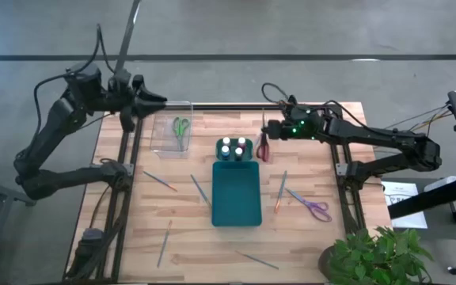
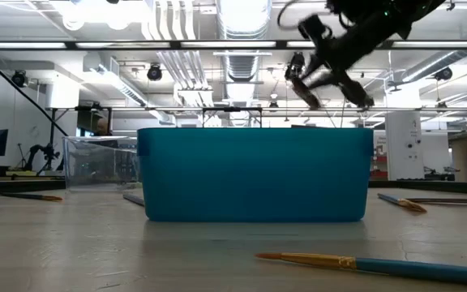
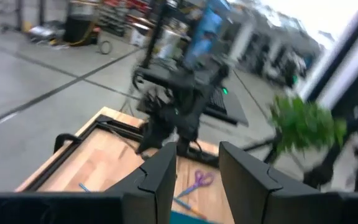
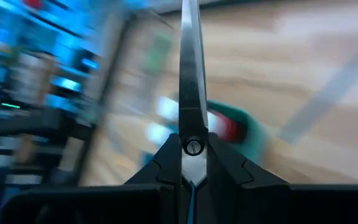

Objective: Pick & Place Paint Supplies
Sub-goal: Put the black scissors into the transparent bin

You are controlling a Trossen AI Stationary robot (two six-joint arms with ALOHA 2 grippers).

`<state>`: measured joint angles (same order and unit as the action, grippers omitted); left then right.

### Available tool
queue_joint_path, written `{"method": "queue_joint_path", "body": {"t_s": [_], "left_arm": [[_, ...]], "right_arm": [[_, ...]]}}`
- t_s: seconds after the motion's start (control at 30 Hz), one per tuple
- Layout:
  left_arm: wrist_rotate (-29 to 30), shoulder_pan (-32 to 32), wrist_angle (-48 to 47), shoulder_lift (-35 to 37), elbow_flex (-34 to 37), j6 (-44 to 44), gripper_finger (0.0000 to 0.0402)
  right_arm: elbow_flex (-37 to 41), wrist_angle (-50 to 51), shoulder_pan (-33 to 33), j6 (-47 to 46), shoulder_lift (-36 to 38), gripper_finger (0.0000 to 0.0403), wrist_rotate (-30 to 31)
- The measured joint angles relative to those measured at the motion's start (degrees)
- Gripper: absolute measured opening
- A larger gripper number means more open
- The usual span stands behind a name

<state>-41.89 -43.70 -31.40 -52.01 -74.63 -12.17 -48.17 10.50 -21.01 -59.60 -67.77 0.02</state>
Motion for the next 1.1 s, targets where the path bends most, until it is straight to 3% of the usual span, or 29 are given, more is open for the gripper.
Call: {"method": "queue_joint_path", "body": {"t_s": [0.1, 0.17, 0.4, 0.53, 0.73, 0.93, 1.1], "left_arm": [[0.9, 4.4, -1.7, 0.0, 0.0, 7.1, 0.0129], [4.8, 8.1, -2.0, -0.3, 0.0, 10.2, 0.0129], [33.3, 23.5, -1.3, -4.2, 0.0, 13.0, 0.0131], [42.5, 29.7, 2.8, -9.9, 0.0, 13.9, 0.0148], [44.9, 31.6, 10.3, -19.6, 0.1, 9.2, 0.0206], [41.3, 31.7, 15.6, -27.4, 0.1, 7.6, 0.0267], [40.1, 32.0, 19.7, -31.2, 0.0, 4.5, 0.0286]], "right_arm": [[0.0, -7.4, 0.2, 0.2, 0.3, 0.0039, 0.4], [0.0, -11.1, 0.2, 0.3, 0.3, 0.0039, 1.5], [0.0, -20.1, 0.1, 0.5, 0.1, 0.0039, 3.2], [0.0, -22.8, 0.1, 1.4, 0.1, 0.0039, 3.8], [0.0, -23.5, 0.1, 2.7, 0.1, 0.0039, 4.7], [0.0, -23.5, 0.1, 3.7, 0.1, 0.0039, 5.0], [0.0, -23.8, 0.1, 5.5, 0.1, 0.0039, 6.1]]}}
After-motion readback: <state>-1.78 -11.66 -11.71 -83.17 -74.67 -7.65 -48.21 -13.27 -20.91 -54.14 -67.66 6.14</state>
